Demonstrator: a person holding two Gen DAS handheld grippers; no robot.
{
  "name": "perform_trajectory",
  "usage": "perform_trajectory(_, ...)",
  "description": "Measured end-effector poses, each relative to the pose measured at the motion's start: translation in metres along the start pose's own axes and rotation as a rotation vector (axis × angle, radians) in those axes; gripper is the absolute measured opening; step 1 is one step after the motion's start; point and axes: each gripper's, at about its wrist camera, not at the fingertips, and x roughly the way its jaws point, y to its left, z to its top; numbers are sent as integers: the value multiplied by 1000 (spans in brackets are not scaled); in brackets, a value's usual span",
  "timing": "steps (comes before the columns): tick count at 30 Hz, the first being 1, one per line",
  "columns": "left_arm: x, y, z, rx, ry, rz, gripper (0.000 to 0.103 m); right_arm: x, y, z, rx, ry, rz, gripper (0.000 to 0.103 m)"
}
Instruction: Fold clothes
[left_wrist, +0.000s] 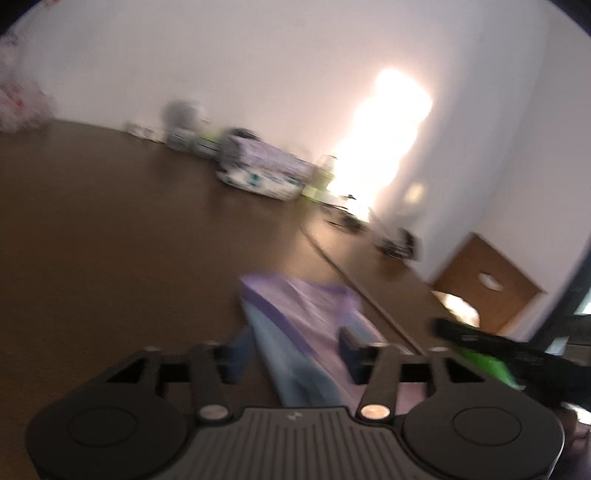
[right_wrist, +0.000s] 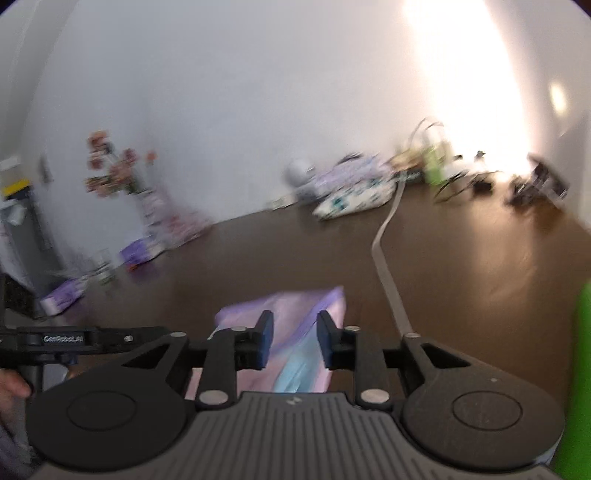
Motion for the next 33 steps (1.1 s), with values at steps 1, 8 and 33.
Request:
perform_trajectory(1,11,1,9,17,12,32,59,10,-2,13,-8,19,-14,50)
perform_trajectory(8,78,-5,40,131,177,147,58,82,-5,39,-93,208,-57,59)
perform_trajectory(33,-61,-46,-86,552,29,-6,10,-99,14,-50,-435,71,232,47)
